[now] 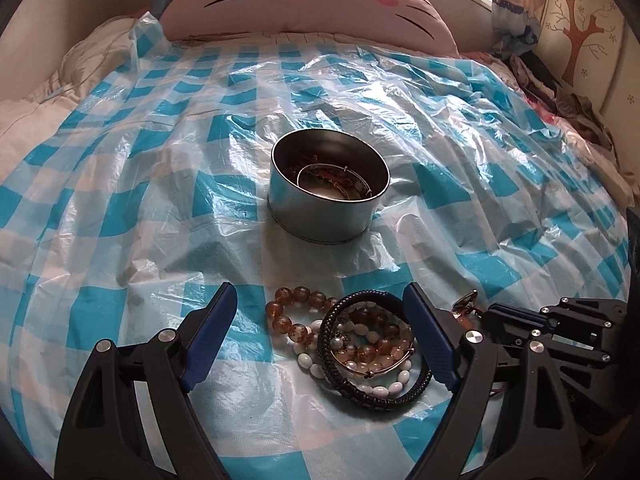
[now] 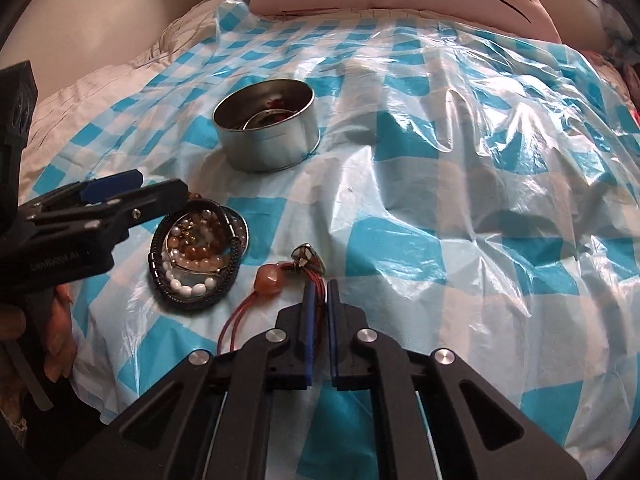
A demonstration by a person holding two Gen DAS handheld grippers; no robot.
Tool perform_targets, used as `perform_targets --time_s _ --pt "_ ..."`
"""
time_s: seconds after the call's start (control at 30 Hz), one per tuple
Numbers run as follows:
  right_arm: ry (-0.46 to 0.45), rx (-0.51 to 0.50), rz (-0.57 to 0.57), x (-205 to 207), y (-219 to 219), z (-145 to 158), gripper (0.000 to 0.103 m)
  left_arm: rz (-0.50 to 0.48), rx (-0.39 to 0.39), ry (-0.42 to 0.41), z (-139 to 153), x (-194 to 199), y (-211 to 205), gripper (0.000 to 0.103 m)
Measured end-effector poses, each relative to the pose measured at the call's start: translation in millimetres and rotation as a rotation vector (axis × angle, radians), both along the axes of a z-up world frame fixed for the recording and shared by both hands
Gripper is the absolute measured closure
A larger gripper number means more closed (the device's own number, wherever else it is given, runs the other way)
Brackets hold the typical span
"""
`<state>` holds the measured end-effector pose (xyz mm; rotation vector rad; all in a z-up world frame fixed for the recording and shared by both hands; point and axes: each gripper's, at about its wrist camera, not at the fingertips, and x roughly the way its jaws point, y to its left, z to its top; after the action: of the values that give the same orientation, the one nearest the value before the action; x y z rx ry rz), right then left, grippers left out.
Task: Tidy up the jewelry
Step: 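Grip the red-corded pendant with the right gripper, then grasp the black bracelet with the left gripper while the right gripper holds the pendant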
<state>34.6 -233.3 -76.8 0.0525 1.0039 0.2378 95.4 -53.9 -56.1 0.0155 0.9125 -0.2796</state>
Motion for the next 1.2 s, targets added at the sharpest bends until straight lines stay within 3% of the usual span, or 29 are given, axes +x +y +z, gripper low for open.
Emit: perform_targets --time_s 0.07,0.1,0.17,0.2,0.27,0.33,0.37,0.53,0.63,0.73,0.87,0.9,0.93,1.0,1.07,1.2 --pt "0.007 0.010 -0.001 1.4 -1.7 -0.1 0.096 -0.005 0.009 0.026 -4.8 3.4 -1.2 0.028" --pt "0.017 0.016 0.004 2.8 -1.5 -1.4 0.090 -0.007 0.010 0.039 -7.0 4.6 -1.3 0.035" --pt "0.040 0.025 0.041 5.8 2.8 -5.3 0.077 -0.010 0.009 0.058 -10.6 6.0 -1.1 0.052" --pt "0.043 0.007 0.055 6.3 7.5 -6.7 0.076 -0.012 0.006 0.071 -12.4 6.8 -1.0 0.069" --pt "0.037 -0.033 0.070 6.2 13.7 -6.8 0.076 -0.026 -0.006 0.084 -13.7 6.5 -1.6 0.082" --pt "0.033 -0.027 0.070 4.9 13.3 -6.5 0.088 -0.043 -0.025 0.081 -12.0 3.6 -2.0 0.092" --pt "0.037 -0.002 0.061 4.5 10.2 -6.4 0.096 -0.044 -0.041 0.077 -10.1 2.3 -0.5 0.093" --pt "0.036 0.366 -0.014 -4.8 -21.4 1.8 0.097 -0.042 -0.178 0.023 6.7 -6.8 16.8 0.098" --pt "-0.004 0.556 -0.055 -14.2 -30.1 3.4 0.097 -0.038 -0.218 -0.019 16.6 -14.1 21.7 0.099" --pt "-0.076 0.598 -0.079 -23.5 -33.7 15.5 0.097 -0.030 -0.214 -0.051 23.2 -20.4 22.1 0.099" --pt "-0.096 0.573 -0.075 -26.3 -28.0 22.4 0.097 0.018 -0.159 -0.014 16.6 -13.5 23.9 0.098" --pt "-0.095 0.565 -0.074 -26.6 -26.8 23.0 0.097 0.012 -0.160 0.007 13.6 -10.9 23.8 0.091" --pt "-0.094 0.557 -0.074 -27.0 -26.3 22.7 0.097 0.010 -0.152 0.028 10.0 -8.1 23.1 0.075" --pt "-0.092 0.552 -0.072 -27.3 -26.4 21.3 0.097 0.018 -0.118 0.036 5.3 -4.7 19.9 0.053" --pt "-0.087 0.550 -0.070 -27.2 -26.0 20.2 0.097 0.006 -0.096 0.025 3.2 -2.7 14.8 0.051" --pt "-0.078 0.569 -0.079 -25.8 -28.9 16.0 0.097 -0.008 -0.031 0.088 -12.2 6.6 3.4 0.050"
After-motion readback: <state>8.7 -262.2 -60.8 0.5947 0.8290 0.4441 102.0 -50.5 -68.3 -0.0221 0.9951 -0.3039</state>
